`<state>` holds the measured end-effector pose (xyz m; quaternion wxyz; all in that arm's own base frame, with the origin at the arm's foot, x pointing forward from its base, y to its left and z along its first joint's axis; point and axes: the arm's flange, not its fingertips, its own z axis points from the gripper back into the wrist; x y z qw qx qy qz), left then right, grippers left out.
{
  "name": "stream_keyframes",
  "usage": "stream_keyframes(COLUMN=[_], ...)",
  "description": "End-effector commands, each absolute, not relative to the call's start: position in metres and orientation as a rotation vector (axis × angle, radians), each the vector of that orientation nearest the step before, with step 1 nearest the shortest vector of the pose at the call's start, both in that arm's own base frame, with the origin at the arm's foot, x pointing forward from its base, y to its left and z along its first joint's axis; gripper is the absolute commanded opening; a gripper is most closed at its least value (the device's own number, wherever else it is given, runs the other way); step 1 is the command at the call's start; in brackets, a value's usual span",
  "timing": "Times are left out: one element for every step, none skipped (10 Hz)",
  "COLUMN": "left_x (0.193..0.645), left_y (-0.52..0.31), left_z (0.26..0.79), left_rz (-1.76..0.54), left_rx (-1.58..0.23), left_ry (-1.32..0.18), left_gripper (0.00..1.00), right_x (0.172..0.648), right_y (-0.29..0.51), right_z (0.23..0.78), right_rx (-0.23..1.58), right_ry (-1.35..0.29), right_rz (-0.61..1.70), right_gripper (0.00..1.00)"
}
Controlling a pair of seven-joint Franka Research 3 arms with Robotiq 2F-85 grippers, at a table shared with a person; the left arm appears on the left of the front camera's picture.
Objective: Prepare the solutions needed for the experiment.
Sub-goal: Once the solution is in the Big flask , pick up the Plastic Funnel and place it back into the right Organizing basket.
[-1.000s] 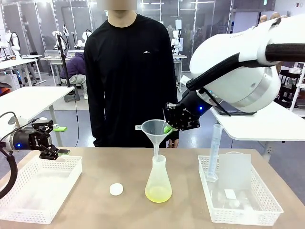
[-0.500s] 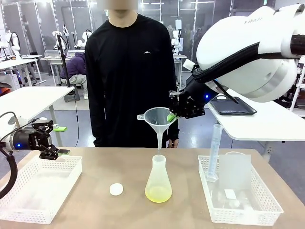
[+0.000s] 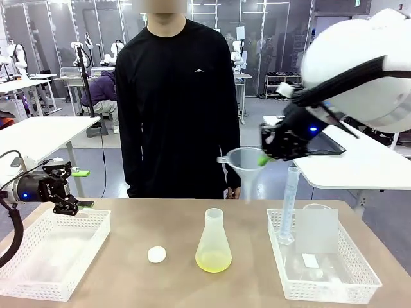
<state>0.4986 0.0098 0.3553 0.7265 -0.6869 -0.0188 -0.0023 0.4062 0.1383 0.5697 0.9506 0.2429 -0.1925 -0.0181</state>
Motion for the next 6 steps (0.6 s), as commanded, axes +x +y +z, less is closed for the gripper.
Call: stream_keyframes(left_x=[0.498,0.498,0.498,0.498,0.498,0.498], left_y=[0.01,0.01,0.01,0.01,0.01,0.01], left_z=[0.358,0.358,0.358,0.358,0.358,0.358], left_rz=[-0.008,-0.008,-0.008,-0.008,-0.008,-0.008], left_rx=[-1.52,-1.52,-1.52,-1.52,-1.52,-1.52], left_ry=[-0.028,-0.028,-0.028,-0.028,-0.028,-0.028], left_gripper=[1.0,1.0,1.0,1.0,1.0,1.0], right_x=[0.394,0.391,0.392,0.39,0.391,0.394], right_y=[0.092,0.065,0.04,0.019,0.008,0.004], right_z=[0.574,0.573,0.572,0.571,0.569,0.565], right_rx=[0.429,0.408,0.404,0.413,0.414,0.419], right_ry=[-0.384,-0.396,-0.404,-0.349,-0.338,-0.314], right_rz=[-0.138,-0.178,-0.215,-0.242,-0.26,-0.27], right_gripper=[0.0,0.0,0.0,0.0,0.0,0.0])
